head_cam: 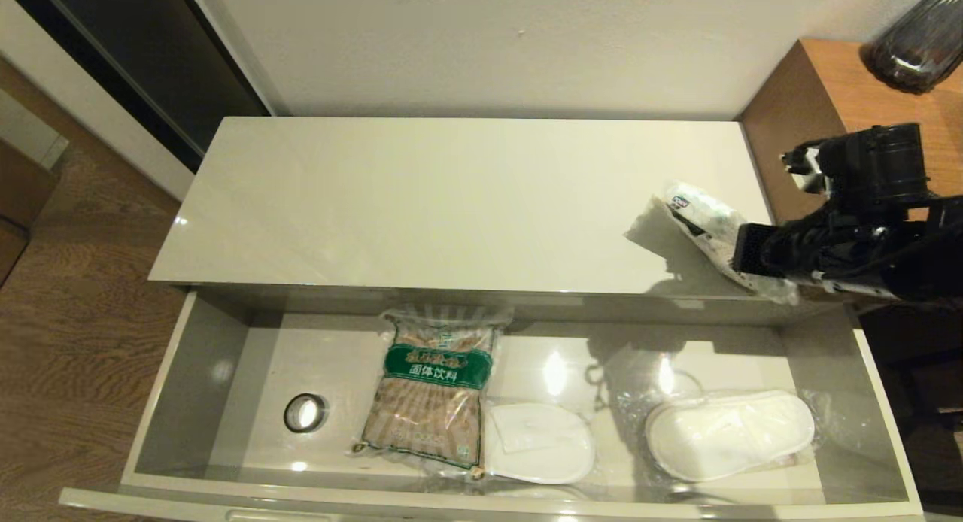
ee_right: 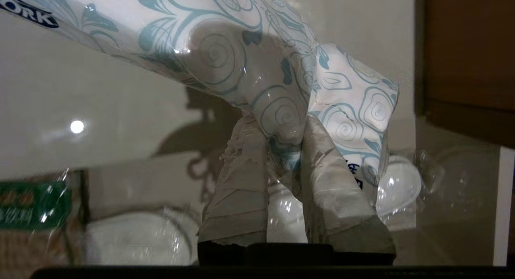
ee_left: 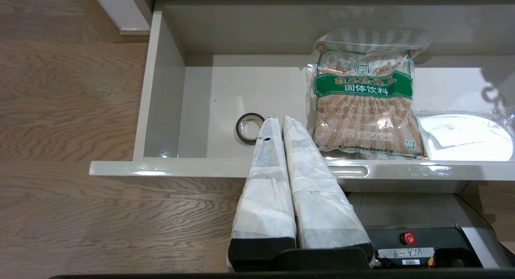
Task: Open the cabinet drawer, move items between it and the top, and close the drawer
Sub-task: Put the tissue in the drawer
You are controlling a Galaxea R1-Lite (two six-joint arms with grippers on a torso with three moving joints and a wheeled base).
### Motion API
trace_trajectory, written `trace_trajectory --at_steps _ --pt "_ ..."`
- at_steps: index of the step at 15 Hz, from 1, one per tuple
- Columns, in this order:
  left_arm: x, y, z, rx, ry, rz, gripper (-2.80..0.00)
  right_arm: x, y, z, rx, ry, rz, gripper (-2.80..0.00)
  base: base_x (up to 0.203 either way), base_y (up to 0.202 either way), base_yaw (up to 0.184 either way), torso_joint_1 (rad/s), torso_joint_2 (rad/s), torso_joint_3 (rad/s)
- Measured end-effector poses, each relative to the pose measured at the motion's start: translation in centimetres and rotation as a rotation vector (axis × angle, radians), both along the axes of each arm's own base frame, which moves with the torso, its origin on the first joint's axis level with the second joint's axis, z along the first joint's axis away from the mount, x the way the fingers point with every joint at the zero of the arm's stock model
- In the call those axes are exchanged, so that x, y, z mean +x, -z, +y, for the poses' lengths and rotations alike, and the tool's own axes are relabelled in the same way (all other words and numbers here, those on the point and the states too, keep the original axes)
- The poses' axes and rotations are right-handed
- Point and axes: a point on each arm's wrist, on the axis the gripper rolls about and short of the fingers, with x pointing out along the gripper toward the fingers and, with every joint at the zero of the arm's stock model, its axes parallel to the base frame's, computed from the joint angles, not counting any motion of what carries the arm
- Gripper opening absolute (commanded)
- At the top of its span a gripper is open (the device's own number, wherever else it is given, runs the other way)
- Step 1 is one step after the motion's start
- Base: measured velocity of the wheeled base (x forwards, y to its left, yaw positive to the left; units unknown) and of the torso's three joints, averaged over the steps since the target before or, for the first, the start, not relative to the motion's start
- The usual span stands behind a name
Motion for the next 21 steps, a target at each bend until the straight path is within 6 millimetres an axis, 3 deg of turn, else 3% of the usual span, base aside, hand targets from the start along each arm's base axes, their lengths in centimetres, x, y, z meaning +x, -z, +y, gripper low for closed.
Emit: trace_trajectory --at_steps 4,8,21 --pt "0.0 0.0 0.0 0.000 0.000 0.000 -2.80 -3.1 -1.3 -0.6 0.101 -0.138 0.164 -2.80 0.000 0.000 0.000 0.000 0.00 0.000" --pt "0.0 0.0 0.0 0.000 0.000 -0.001 -2.80 -5.6 -0.8 -1.1 0.150 -0.246 0.361 -2.80 0.000 0.000 0.000 0.000 0.00 0.000" --pt "0.0 0.0 0.0 -0.001 0.000 -0.001 -2.80 1.5 8.6 -0.8 0.255 -0.083 0.650 -2.80 0.000 0.000 0.000 0.000 0.00 0.000"
